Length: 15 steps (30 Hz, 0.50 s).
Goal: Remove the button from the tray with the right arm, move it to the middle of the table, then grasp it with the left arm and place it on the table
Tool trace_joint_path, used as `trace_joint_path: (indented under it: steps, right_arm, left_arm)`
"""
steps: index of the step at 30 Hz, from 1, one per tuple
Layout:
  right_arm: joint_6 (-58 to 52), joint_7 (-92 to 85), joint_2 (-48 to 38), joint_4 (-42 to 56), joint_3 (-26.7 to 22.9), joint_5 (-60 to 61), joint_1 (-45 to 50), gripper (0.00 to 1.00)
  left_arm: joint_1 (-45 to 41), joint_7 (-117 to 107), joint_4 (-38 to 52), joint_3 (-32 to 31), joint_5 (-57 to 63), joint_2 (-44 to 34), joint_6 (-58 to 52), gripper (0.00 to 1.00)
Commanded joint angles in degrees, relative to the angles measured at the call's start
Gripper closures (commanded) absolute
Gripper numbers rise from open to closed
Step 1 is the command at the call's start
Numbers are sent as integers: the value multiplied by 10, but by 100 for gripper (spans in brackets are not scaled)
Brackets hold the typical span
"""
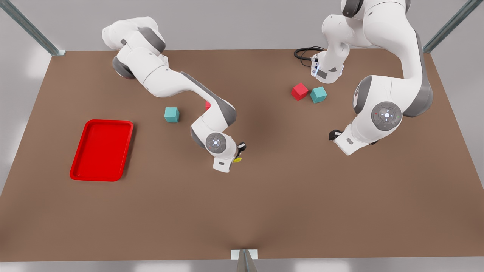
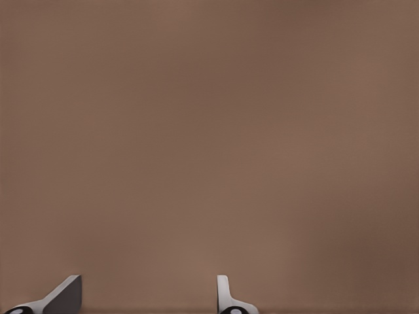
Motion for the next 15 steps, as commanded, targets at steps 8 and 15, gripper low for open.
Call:
trace_joint_path:
  steps: [8, 15]
  right_arm:
    - [128, 595, 76, 51, -72, -3, 87, 55]
    - [148, 596, 53, 44, -74, -2, 77, 0]
  left_arm:
    - [0, 0, 0, 0, 0, -1, 0, 0]
    - [-1, -1, 1, 0, 2, -1, 0, 0]
